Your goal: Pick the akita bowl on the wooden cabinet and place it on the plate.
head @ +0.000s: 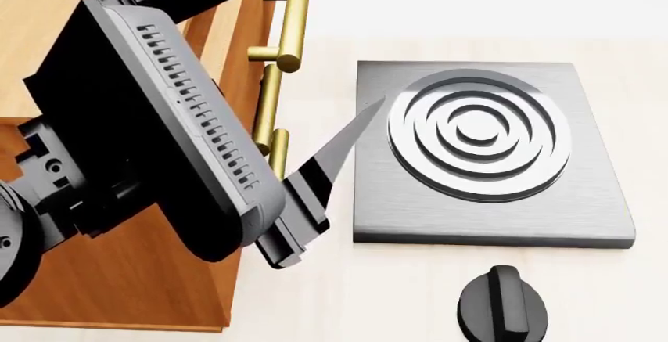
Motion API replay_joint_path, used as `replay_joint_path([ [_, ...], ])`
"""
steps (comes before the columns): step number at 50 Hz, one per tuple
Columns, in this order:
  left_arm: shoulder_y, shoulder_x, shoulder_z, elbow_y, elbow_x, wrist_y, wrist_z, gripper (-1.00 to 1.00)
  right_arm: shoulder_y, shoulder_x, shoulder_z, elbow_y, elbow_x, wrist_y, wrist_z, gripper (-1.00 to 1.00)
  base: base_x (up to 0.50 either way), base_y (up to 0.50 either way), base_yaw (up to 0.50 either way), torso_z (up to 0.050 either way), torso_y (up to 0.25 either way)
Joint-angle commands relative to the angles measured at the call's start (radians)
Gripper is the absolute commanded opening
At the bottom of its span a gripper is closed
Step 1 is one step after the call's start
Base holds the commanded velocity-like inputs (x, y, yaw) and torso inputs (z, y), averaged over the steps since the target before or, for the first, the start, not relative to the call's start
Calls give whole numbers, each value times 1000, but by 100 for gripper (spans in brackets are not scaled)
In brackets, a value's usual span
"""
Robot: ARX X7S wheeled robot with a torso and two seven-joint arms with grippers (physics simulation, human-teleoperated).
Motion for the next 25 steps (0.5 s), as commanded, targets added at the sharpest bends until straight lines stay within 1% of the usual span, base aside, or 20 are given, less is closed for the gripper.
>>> replay_joint_path([
  [1,7,-4,0,-3,-2,10,-3,100,18,26,10,41,-13,15,1,-100,0,0,0,0,0],
  [12,14,-12,2,-4,-3,18,-5,100,44,57,1,91,-13,36,20,-100,0,0,0,0,1],
  [25,9,-13,1,1,-10,13,-11,100,67,52,5,180,26,46,-6,-100,0,0,0,1,0],
])
